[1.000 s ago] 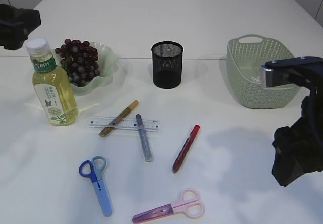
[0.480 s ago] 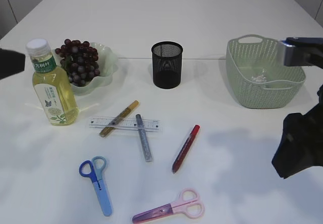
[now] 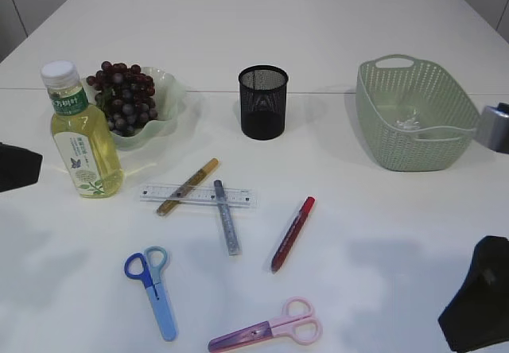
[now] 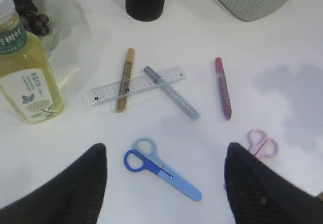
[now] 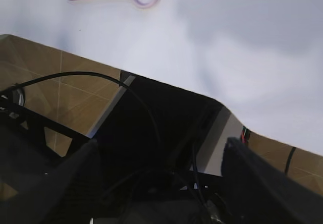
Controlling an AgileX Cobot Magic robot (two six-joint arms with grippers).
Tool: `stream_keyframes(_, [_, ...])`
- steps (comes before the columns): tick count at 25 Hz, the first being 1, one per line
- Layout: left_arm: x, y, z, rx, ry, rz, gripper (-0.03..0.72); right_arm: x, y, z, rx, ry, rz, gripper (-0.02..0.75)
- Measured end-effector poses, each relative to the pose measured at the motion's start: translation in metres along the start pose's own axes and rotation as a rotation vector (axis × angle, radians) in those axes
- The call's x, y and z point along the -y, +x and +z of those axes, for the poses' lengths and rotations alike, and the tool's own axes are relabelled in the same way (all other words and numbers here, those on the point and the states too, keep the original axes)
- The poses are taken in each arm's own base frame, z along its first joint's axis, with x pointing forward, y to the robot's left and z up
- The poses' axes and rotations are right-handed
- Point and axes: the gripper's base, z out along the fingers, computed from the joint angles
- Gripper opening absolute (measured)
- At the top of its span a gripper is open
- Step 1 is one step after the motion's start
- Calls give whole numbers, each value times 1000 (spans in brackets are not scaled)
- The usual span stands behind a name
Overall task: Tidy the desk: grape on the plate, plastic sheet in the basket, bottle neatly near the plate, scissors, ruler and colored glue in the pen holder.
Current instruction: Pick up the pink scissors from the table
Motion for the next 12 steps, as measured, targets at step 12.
stream_keyframes(12, [10, -16, -18, -59, 54, 33, 531, -3, 0, -3, 69, -33, 8, 575])
